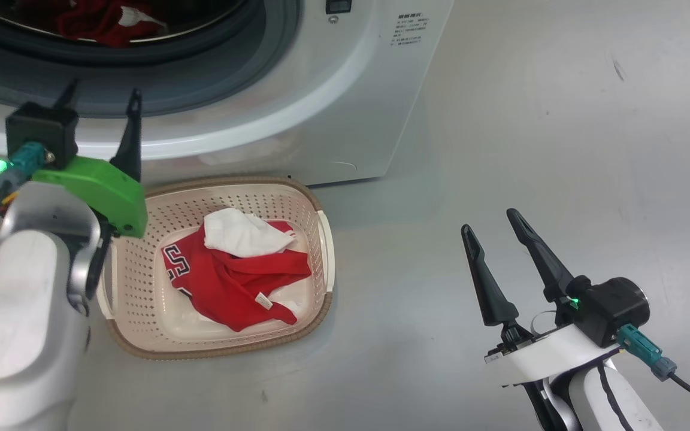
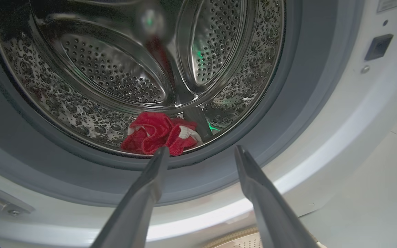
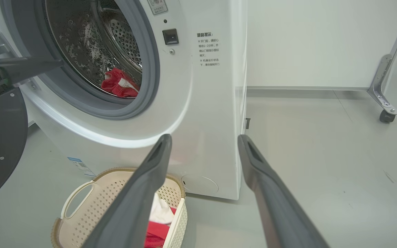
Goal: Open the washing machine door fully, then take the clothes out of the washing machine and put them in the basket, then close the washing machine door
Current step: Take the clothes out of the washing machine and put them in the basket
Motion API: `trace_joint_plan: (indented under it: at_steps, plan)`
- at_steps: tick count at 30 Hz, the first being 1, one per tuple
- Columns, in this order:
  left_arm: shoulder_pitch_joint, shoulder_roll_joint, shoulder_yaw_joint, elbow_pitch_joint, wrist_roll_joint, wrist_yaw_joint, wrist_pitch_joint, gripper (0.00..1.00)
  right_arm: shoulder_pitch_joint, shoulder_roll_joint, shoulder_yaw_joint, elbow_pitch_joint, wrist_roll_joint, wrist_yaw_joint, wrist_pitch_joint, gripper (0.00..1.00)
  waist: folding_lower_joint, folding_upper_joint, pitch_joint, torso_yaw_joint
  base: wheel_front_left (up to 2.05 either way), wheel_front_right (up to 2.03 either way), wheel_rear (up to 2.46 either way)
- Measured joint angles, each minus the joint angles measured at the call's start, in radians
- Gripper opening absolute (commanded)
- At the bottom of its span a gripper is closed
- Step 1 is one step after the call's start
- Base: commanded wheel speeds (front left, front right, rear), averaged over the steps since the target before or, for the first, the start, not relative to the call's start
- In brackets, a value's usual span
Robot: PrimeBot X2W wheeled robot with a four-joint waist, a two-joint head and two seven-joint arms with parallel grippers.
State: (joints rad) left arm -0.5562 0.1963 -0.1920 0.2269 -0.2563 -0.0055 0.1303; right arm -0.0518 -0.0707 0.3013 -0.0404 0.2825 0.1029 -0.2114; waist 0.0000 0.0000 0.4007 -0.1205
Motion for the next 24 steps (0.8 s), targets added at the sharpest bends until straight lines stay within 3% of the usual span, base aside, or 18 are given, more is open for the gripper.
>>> trace_joint_plan:
  at_steps: [8,13,24]
  plan:
    - [-0.181,0.101,-0.001,0.077,0.072,-0.002,0.119,1.0,-0.054,0.008,0.01,0.005,0.027,0.002,-0.015,1.0,0.0,0.0,0.093,-0.058,0.0,0.0,0.0]
    - [-0.283,0.155,-0.015,0.117,0.119,-0.035,0.191,1.0,-0.084,0.011,0.015,0.017,0.041,0.002,-0.023,1.0,0.0,0.0,0.147,-0.098,0.0,0.0,0.0]
    - [-0.447,0.224,-0.031,0.172,0.162,-0.063,0.284,1.0,-0.142,0.018,0.032,0.044,0.072,0.009,-0.032,1.0,0.0001,0.0,0.246,-0.167,0.0,0.0,0.0]
